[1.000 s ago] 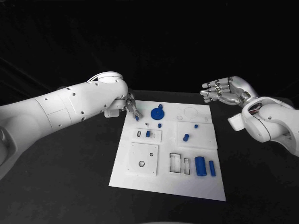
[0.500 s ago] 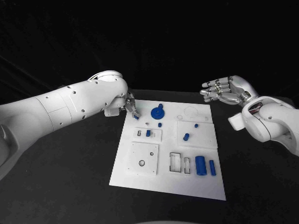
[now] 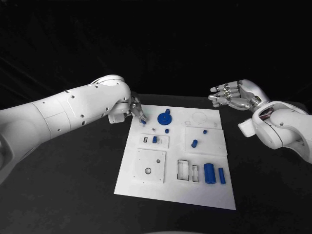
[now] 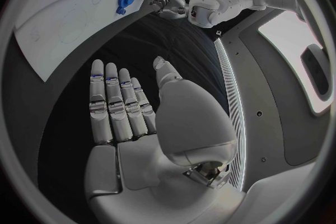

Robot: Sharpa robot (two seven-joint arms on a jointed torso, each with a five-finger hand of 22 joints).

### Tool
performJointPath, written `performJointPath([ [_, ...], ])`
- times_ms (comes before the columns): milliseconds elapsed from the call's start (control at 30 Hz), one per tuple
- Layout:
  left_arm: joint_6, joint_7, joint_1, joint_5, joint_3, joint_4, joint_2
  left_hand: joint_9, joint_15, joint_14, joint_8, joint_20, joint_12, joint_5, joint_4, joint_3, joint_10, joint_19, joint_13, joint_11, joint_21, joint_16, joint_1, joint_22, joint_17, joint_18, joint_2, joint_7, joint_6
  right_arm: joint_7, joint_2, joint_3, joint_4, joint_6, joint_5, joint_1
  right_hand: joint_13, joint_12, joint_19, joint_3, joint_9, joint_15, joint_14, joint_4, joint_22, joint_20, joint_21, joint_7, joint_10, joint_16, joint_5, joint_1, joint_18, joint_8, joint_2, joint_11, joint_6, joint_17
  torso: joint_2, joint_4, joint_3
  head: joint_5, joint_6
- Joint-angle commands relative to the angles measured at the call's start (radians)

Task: Assemble the parts on the task board

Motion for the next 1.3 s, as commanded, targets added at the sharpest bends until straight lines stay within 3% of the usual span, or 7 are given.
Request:
performJointPath([
  [33,-0.096,0.026,0.0,0.04,0.0,0.045,-0.022,0.003,0.004,0.107,0.006,0.0,0.005,-0.002,-0.149,0.156,0.011,0.071,0.004,0.001,0.001,0.003,-0.011,0.164,0.263,-0.006,-0.003,-0.004,-0.001,0.004,-0.001,0.0,0.001,0.011,-0.014,-0.001,-0.001,-0.001,0.002,-0.001,0.0,0.0,0.001,-0.007,0.0,0.003,-0.007,0.014,-0.005,-0.001,0.005,-0.005,0.0,-0.002,0.006,0.005,-0.006,-0.002,0.0,0.0003,0.0005,0.0,0.001],
  [233,-0.181,0.04,-0.007,0.029,-0.004,0.154,-0.084,0.005,0.004,0.107,0.01,-0.002,0.005,-0.002,-0.161,0.17,0.013,0.071,0.004,0.0,0.001,0.003,-0.019,0.164,0.263,-0.006,-0.016,-0.006,0.003,0.002,-0.004,0.0,0.001,0.011,-0.013,-0.001,-0.002,-0.001,0.001,-0.003,0.0,0.001,0.0,-0.006,-0.001,0.003,-0.007,0.015,-0.007,-0.002,0.005,-0.009,0.0,-0.002,0.005,0.006,-0.007,-0.004,0.0,0.0016,-0.0002,0.001,0.005],
  [533,-0.35,0.079,-0.052,-0.07,-0.013,0.333,-0.195,0.007,0.001,0.107,0.017,-0.004,0.016,-0.002,-0.169,0.184,0.028,0.074,0.02,-0.004,0.013,0.003,-0.026,0.174,0.263,-0.009,-0.03,-0.009,0.012,0.006,-0.01,0.0,0.003,0.004,-0.002,-0.001,-0.002,-0.001,0.001,-0.003,0.0,0.001,0.0,-0.006,-0.001,0.003,-0.007,0.015,-0.007,-0.002,0.005,-0.009,0.0,-0.002,0.004,0.006,-0.007,-0.004,-0.003,0.0098,-0.0019,0.0,0.003],
  [700,-0.399,0.08,-0.072,-0.131,-0.016,0.407,-0.236,0.007,-0.001,0.107,0.019,-0.005,0.021,-0.002,-0.171,0.192,0.035,0.077,0.027,-0.006,0.022,0.003,-0.029,0.18,0.263,-0.011,-0.035,-0.011,0.016,0.01,-0.01,0.0,-0.001,0.002,0.018,-0.001,-0.002,-0.001,0.0,-0.004,0.0,0.001,-0.001,-0.006,-0.001,0.003,-0.007,0.015,-0.007,-0.002,0.006,-0.01,-0.001,-0.002,0.005,0.006,-0.008,-0.004,-0.005,0.012,-0.0034,-0.001,0.002],
  [967,-0.405,0.061,-0.09,-0.159,-0.018,0.459,-0.261,0.007,-0.003,0.107,0.022,-0.006,0.029,-0.002,-0.172,0.199,0.043,0.078,0.038,-0.008,0.026,0.003,-0.034,0.183,0.263,-0.012,-0.04,-0.014,0.02,0.014,-0.013,0.0,-0.001,0.001,0.033,-0.001,-0.002,-0.001,0.0,-0.004,0.0,0.002,-0.001,-0.006,-0.001,0.003,-0.008,0.015,-0.008,-0.002,0.006,-0.01,-0.001,-0.002,0.005,0.006,-0.008,-0.005,-0.004,0.0106,-0.0023,0.002,-0.001],
  [1100,-0.381,0.049,-0.093,-0.162,-0.018,0.469,-0.266,0.007,-0.004,0.107,0.023,-0.006,0.031,-0.002,-0.173,0.201,0.046,0.079,0.04,-0.008,0.027,0.003,-0.036,0.185,0.263,-0.013,-0.041,-0.014,0.021,0.015,-0.014,0.0,-0.001,0.001,0.034,-0.001,-0.002,-0.001,0.0,-0.004,0.0,0.002,-0.001,-0.006,-0.001,0.003,-0.008,0.015,-0.008,-0.002,0.006,-0.01,-0.001,-0.002,0.005,0.006,-0.008,-0.005,-0.003,0.0073,-0.0014,0.003,-0.004],
  [1300,-0.315,0.03,-0.095,-0.158,-0.018,0.472,-0.265,0.007,-0.004,0.107,0.023,-0.007,0.033,-0.002,-0.173,0.202,0.048,0.079,0.043,-0.009,0.029,0.003,-0.037,0.186,0.263,-0.013,-0.042,-0.015,0.022,0.015,-0.014,0.0,0.0,0.001,0.035,-0.001,-0.002,-0.001,0.0,-0.004,0.0,0.002,-0.001,-0.006,-0.001,0.003,-0.008,0.015,-0.008,-0.002,0.006,-0.01,-0.001,-0.002,0.005,0.006,-0.008,-0.005,-0.004,0.0101,-0.0012,0.001,-0.009],
])
